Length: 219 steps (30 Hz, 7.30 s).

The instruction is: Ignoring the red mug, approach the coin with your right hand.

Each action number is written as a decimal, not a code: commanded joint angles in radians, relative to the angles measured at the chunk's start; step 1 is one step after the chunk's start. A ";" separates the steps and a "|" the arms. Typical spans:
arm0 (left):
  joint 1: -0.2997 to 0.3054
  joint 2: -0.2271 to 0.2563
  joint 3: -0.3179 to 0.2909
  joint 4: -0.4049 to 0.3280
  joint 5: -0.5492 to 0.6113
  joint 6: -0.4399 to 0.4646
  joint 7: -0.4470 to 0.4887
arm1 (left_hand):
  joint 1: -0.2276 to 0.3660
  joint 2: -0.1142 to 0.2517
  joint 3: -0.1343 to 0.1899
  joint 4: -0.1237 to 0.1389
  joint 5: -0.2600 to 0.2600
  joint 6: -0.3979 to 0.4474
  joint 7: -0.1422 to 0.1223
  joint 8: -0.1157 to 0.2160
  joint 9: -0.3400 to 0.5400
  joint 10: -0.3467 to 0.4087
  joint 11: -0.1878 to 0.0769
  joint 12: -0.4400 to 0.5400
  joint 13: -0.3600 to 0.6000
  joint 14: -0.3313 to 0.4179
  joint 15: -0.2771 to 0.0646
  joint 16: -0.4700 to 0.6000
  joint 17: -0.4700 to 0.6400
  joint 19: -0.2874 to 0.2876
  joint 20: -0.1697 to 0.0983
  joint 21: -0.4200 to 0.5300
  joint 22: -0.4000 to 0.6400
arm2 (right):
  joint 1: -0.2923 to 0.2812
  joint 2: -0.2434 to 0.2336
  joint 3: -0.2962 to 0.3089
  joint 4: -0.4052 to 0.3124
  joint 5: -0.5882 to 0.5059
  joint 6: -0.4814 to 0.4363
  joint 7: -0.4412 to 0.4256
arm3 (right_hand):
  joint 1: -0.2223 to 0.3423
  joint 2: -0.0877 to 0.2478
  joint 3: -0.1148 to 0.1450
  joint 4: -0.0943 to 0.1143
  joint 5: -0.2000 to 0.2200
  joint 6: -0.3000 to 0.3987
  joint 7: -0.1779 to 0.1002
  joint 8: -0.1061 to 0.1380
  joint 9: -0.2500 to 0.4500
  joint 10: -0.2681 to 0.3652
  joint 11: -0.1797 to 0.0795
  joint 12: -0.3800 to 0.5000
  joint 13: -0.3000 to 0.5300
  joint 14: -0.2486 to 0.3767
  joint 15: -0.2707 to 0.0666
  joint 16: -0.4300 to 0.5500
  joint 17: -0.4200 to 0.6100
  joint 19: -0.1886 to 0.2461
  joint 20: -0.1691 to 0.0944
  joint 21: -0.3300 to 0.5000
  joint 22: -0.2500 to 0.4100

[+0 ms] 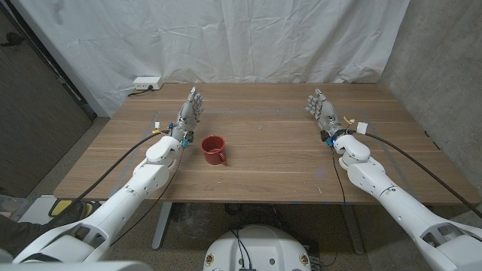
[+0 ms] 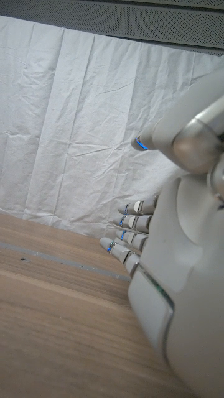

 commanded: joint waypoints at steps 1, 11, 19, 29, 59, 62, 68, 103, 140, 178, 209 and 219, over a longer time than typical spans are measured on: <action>-0.027 -0.005 -0.002 0.025 -0.012 0.014 -0.017 | 0.015 0.005 0.001 0.002 0.006 0.001 0.005 0.007 0.004 0.004 0.002 0.005 0.002 0.003 -0.003 0.005 0.002 0.006 -0.095 0.005 0.003 | 0.010 0.009 -0.005 0.010 -0.006 -0.008 -0.012 | 0.012 0.005 0.006 -0.003 0.006 0.015 -0.003 0.008 0.004 0.012 -0.004 0.005 0.004 0.009 0.002 0.004 0.003 0.007 -0.044 0.003 0.001; -0.053 -0.012 0.012 0.039 -0.005 0.023 -0.037 | 0.017 0.008 0.000 0.001 0.008 0.005 0.007 0.007 0.004 0.005 0.004 0.004 0.002 0.005 0.002 0.004 0.002 0.006 -0.093 0.002 0.003 | -0.007 0.005 -0.002 0.007 -0.013 0.013 -0.016 | 0.016 0.007 0.007 -0.006 0.007 0.018 -0.004 0.009 0.003 0.014 -0.008 0.005 0.004 0.013 0.002 0.005 0.002 0.011 -0.042 -0.001 0.002; -0.064 0.000 0.018 0.019 -0.002 0.053 -0.037 | 0.019 0.010 -0.001 0.000 0.009 0.007 0.007 0.007 0.004 0.005 0.004 0.003 0.002 0.005 0.002 0.003 0.002 0.004 -0.089 0.000 0.003 | -0.010 0.006 -0.007 0.006 -0.021 0.038 0.000 | 0.019 0.009 0.007 -0.009 0.008 0.021 -0.008 0.010 0.003 0.019 -0.007 0.006 0.004 0.018 0.001 0.006 0.002 0.016 -0.041 -0.004 0.002; -0.065 0.007 0.020 0.021 -0.006 0.066 -0.048 | 0.022 0.014 -0.001 -0.001 0.011 0.009 0.009 0.006 0.004 0.008 0.007 0.003 0.002 0.005 0.005 0.003 0.002 0.003 -0.084 -0.003 0.003 | -0.008 0.009 -0.019 -0.022 -0.035 0.059 0.014 | 0.023 0.011 0.008 -0.011 0.009 0.027 -0.012 0.011 0.002 0.025 -0.010 0.008 0.004 0.026 0.000 0.007 0.002 0.021 -0.042 -0.009 0.002; -0.093 0.017 0.021 0.066 -0.016 0.080 -0.102 | 0.036 0.033 0.002 -0.006 0.015 0.009 0.009 0.003 0.004 0.010 0.007 0.000 0.002 0.006 0.012 0.001 0.003 -0.001 -0.073 -0.011 0.005 | 0.031 0.015 -0.050 -0.053 -0.107 0.069 -0.006 | 0.041 0.017 0.010 -0.025 0.008 0.049 -0.020 0.016 0.000 0.045 -0.015 0.011 0.004 0.041 -0.009 0.006 0.000 0.045 -0.043 -0.022 0.002; -0.094 0.016 0.021 0.063 -0.018 0.081 -0.100 | 0.037 0.035 0.002 -0.006 0.015 0.008 0.010 0.003 0.004 0.009 0.007 0.000 0.002 0.006 0.012 0.000 0.003 -0.001 -0.072 -0.012 0.005 | 0.031 0.014 -0.052 -0.059 -0.112 0.071 -0.009 | 0.042 0.017 0.010 -0.026 0.008 0.049 -0.021 0.015 0.000 0.048 -0.016 0.012 0.004 0.043 -0.008 0.007 0.000 0.046 -0.043 -0.023 0.002; -0.086 0.021 0.017 0.043 -0.015 0.077 -0.091 | 0.040 0.038 0.003 -0.007 0.015 0.009 0.010 0.002 0.004 0.009 0.008 -0.001 0.002 0.006 0.013 0.000 0.003 -0.001 -0.072 -0.012 0.005 | 0.031 0.012 -0.055 -0.071 -0.128 0.074 -0.018 | 0.044 0.018 0.011 -0.028 0.008 0.050 -0.021 0.015 0.000 0.050 -0.016 0.012 0.004 0.043 -0.008 0.006 -0.001 0.047 -0.043 -0.026 0.002; -0.056 0.039 0.017 0.006 -0.002 0.061 -0.083 | 0.057 0.052 0.006 -0.014 0.015 0.018 0.010 0.004 0.005 0.018 0.010 0.001 0.003 0.013 0.012 0.001 0.003 0.004 -0.066 -0.015 0.005 | 0.086 0.057 -0.095 -0.013 -0.210 0.153 -0.017 | 0.053 0.026 0.011 -0.035 0.005 0.053 -0.031 0.012 0.000 0.054 -0.021 0.008 0.004 0.067 -0.012 0.010 0.001 0.068 -0.045 -0.043 0.003; -0.030 0.067 0.017 -0.075 0.007 0.094 -0.050 | 0.075 0.061 0.006 -0.023 0.012 0.029 0.004 0.004 0.005 0.028 0.007 0.000 0.003 0.020 0.008 0.000 0.003 0.012 -0.068 -0.017 0.006 | 0.090 0.037 -0.134 -0.072 -0.393 0.196 -0.097 | 0.062 0.035 0.012 -0.044 0.004 0.062 -0.052 0.012 0.001 0.055 -0.029 0.005 0.005 0.086 -0.014 0.009 0.005 0.092 -0.045 -0.063 0.004; 0.027 0.113 0.003 -0.163 0.007 0.126 -0.014 | 0.083 0.066 0.001 -0.027 0.007 0.046 0.010 0.007 0.005 0.041 0.011 0.002 0.003 0.031 0.014 0.002 0.003 0.021 -0.062 -0.018 0.006 | 0.142 0.063 -0.199 -0.036 -0.653 0.204 -0.233 | 0.066 0.039 0.011 -0.050 0.004 0.074 -0.058 0.015 0.001 0.068 -0.036 0.008 0.005 0.098 -0.020 0.009 0.006 0.103 -0.043 -0.077 0.005; 0.026 0.106 0.005 -0.157 0.009 0.113 -0.019 | 0.087 0.069 -0.004 -0.029 0.003 0.051 0.009 0.005 0.006 0.042 0.012 0.000 0.003 0.033 0.018 0.001 0.003 0.021 -0.057 -0.020 0.006 | 0.193 0.048 -0.274 -0.038 -0.807 0.100 -0.293 | 0.067 0.043 0.010 -0.051 0.005 0.079 -0.059 0.014 0.002 0.067 -0.037 0.005 0.005 0.100 -0.018 0.007 0.007 0.106 -0.040 -0.089 0.005; 0.025 0.110 0.006 -0.161 0.006 0.115 -0.028 | 0.088 0.070 -0.006 -0.029 0.002 0.052 0.010 0.004 0.006 0.042 0.014 -0.001 0.003 0.033 0.019 0.000 0.004 0.021 -0.055 -0.021 0.006 | 0.200 0.038 -0.291 -0.050 -0.859 0.070 -0.323 | 0.067 0.046 0.011 -0.051 0.004 0.077 -0.058 0.013 0.002 0.066 -0.037 0.004 0.005 0.100 -0.018 0.007 0.007 0.107 -0.040 -0.092 0.005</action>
